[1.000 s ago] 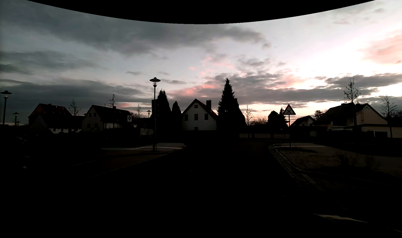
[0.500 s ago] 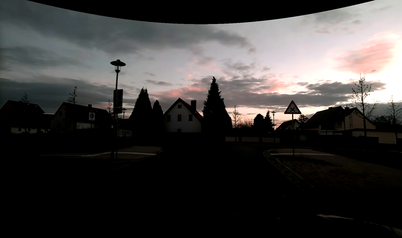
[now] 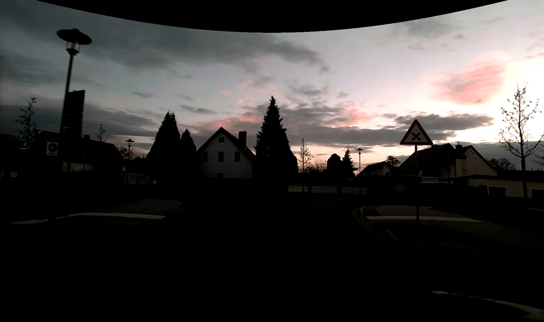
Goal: Follow the waypoints while adhering to traffic rules and regulations
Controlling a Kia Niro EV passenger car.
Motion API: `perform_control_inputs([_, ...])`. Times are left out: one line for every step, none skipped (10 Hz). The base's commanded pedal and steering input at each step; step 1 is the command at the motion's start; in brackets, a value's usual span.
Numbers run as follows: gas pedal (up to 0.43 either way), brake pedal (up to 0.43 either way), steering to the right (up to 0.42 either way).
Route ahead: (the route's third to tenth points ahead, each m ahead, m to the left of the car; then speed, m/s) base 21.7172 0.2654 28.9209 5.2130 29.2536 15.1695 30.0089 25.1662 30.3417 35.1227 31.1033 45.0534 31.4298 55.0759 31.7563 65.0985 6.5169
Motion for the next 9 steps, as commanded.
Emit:
perform_control_inputs([0.0,0.024,0.063])
perform_control_inputs([0.0,0.03,0.055])
perform_control_inputs([0.0,0.03,0.043])
perform_control_inputs([0.0,0.03,0.035])
perform_control_inputs([0.0,0.037,0.03])
perform_control_inputs([0.0,0.037,0.024])
perform_control_inputs([0.0,0.043,0.017])
perform_control_inputs([0.0,0.055,0.012])
perform_control_inputs([0.0,0.061,0.01])
